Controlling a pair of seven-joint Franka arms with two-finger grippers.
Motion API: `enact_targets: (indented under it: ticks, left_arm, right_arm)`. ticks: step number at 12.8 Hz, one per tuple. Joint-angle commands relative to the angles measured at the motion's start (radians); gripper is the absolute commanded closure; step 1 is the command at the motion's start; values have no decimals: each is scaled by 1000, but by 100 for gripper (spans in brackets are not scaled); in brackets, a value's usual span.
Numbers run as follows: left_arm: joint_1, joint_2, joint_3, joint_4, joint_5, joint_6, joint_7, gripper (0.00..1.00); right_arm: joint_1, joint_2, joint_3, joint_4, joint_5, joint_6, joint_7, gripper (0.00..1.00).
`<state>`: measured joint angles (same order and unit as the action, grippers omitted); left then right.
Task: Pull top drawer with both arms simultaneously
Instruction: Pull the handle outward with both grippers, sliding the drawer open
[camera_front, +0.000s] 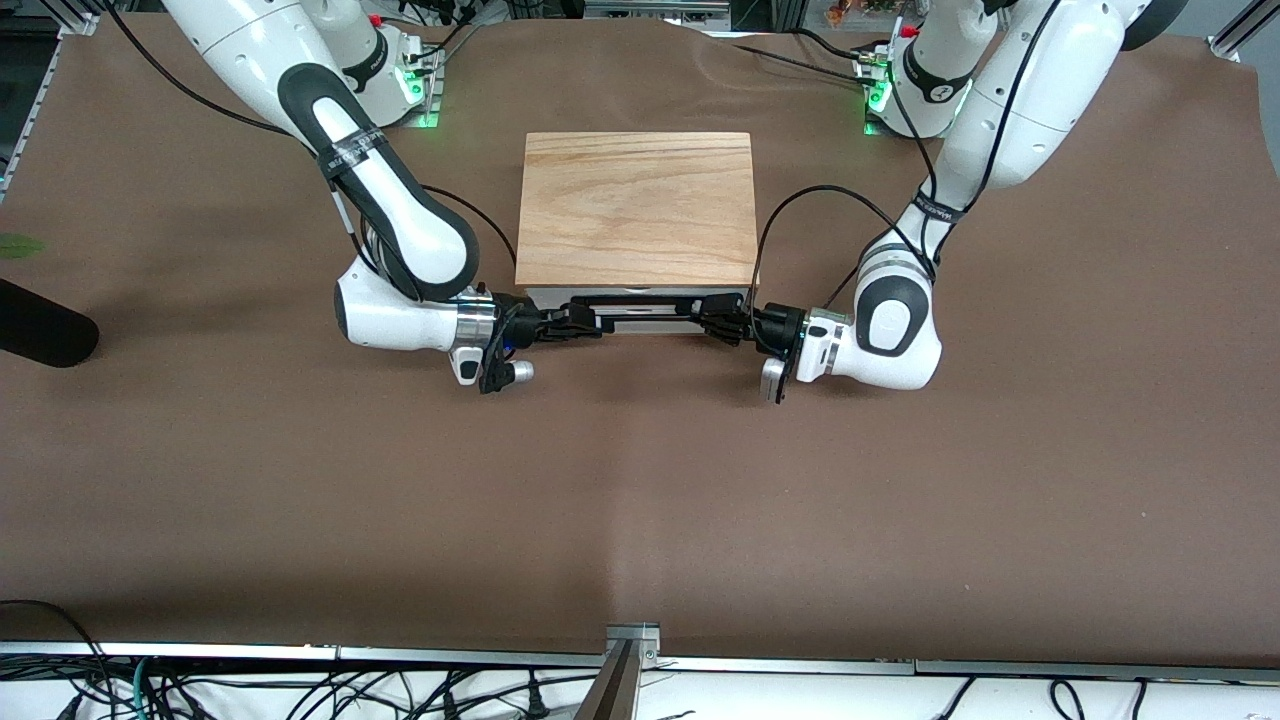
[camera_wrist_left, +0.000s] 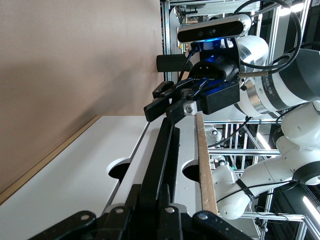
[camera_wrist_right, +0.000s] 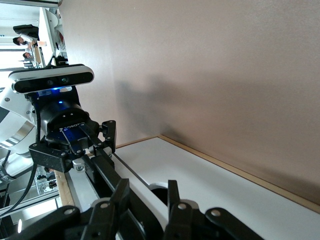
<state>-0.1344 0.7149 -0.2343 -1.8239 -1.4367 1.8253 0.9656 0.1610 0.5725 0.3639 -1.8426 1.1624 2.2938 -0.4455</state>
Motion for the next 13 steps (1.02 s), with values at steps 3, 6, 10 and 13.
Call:
enact_targets:
  ticks: [3, 6, 10, 13]
  left_arm:
    - [1, -19, 0, -18, -34, 14, 33, 98]
    - [1, -17, 0, -17, -34, 14, 33, 98]
    - [4, -15, 0, -12, -33, 19, 35, 97]
    - [4, -14, 1, -12, -31, 23, 35, 98]
  right_arm:
    - [-15, -80, 1, -64, 10, -108, -21, 45]
    - [-17, -82, 1, -93, 10, -106, -73, 51]
    - [-18, -74, 1, -109, 14, -99, -105, 100]
    - [-18, -69, -2, -103, 13, -100, -104, 100]
